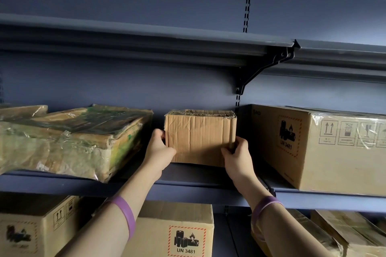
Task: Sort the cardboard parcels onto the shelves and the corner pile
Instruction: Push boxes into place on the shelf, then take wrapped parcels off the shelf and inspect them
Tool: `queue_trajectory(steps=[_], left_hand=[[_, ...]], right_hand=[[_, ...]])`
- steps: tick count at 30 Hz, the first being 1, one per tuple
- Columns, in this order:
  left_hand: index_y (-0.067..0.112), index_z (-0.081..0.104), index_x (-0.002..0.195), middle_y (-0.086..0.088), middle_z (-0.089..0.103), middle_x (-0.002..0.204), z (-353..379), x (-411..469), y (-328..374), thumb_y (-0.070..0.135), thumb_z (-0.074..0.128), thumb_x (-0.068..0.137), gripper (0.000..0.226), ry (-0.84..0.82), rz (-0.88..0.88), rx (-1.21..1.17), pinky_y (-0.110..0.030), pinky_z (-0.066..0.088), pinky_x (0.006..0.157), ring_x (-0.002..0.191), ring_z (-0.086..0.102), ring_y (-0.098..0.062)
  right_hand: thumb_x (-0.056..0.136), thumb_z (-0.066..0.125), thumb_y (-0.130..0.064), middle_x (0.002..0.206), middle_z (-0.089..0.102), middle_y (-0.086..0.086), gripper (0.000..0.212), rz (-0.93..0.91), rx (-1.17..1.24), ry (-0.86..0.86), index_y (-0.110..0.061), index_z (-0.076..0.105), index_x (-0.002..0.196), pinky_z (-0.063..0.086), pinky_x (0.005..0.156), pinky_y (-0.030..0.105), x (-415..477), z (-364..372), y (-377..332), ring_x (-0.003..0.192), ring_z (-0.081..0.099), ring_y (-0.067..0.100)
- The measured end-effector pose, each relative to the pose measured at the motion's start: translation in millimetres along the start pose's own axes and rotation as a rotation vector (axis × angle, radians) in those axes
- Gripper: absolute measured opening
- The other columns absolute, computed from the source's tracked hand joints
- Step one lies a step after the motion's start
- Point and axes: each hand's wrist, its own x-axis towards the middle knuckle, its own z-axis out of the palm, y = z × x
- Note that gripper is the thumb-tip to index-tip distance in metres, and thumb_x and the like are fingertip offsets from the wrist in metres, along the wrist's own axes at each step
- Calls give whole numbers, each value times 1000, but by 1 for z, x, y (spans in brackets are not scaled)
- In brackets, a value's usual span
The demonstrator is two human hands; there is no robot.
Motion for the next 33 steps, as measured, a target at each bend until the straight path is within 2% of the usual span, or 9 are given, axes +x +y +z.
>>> queue_trajectory(steps=[7, 10, 13, 17, 21, 25, 27, 30, 33], left_hand=[[9, 43, 110, -12, 57, 110, 5, 6, -5, -6, 57, 82, 34, -30, -29, 119, -26, 39, 56, 84, 54, -20], [11, 42, 115, -13, 52, 120, 5, -1, 2, 4, 62, 85, 37, 13, -47, 140, -26, 39, 55, 93, 56, -25], [11, 40, 133, -9, 41, 137, 4, -22, 10, 10, 62, 88, 49, 134, 57, 169, -25, 39, 75, 104, 53, -24], [14, 42, 135, -5, 42, 141, -1, -59, 17, 11, 61, 90, 49, 211, 230, 178, -21, 33, 86, 121, 48, -22], [15, 53, 126, 8, 52, 126, -16, -88, 28, 5, 58, 90, 38, 248, 407, 110, -31, 45, 99, 119, 53, -18], [13, 58, 119, 6, 60, 117, -54, -109, 37, 1, 57, 90, 31, 401, 508, 96, -17, 46, 94, 108, 57, -6], [13, 58, 117, 7, 60, 113, -79, -114, 35, 1, 58, 89, 31, 465, 492, 112, -14, 43, 91, 103, 56, 1], [17, 54, 120, 9, 56, 117, -121, -114, 26, 5, 59, 89, 33, 531, 380, 127, -24, 41, 98, 112, 52, -8], [14, 51, 126, 1, 51, 128, -165, -107, 12, 11, 61, 89, 39, 603, 260, 190, -26, 34, 98, 118, 43, -11]], right_hand=[[96, 58, -6, 133, 54, 17, 53, 46, -71, 8, -2, 36, 143, 34, 84, 21, 6, 3, 3, 122, 52, 31], [92, 67, -12, 143, 47, 13, 72, -2, 9, 49, -5, 26, 151, 34, 99, 22, -2, 0, -3, 133, 44, 28], [93, 66, -15, 155, 35, 9, 74, -160, 61, 184, -7, 25, 153, 23, 115, 25, -14, -3, -8, 144, 31, 22], [93, 60, -3, 144, 44, 5, 57, -356, 82, 261, -9, 38, 145, 26, 111, 17, -39, -1, -11, 136, 37, 14], [91, 57, 0, 135, 44, -9, 49, -486, 131, 152, -12, 44, 136, 34, 113, 35, -65, 15, -25, 133, 40, 14], [91, 56, -12, 132, 47, -9, 45, -558, 263, -44, -19, 44, 133, 37, 109, 34, -86, 46, -46, 130, 42, 13], [93, 59, -16, 133, 47, -6, 45, -540, 305, -164, -21, 43, 135, 39, 108, 35, -95, 63, -57, 129, 42, 15], [91, 63, -24, 133, 47, -6, 49, -502, 334, -285, -19, 43, 136, 38, 111, 41, -109, 87, -71, 130, 42, 15], [83, 62, -45, 137, 48, -4, 65, -421, 313, -357, -22, 40, 141, 36, 113, 44, -116, 110, -81, 132, 43, 16]])
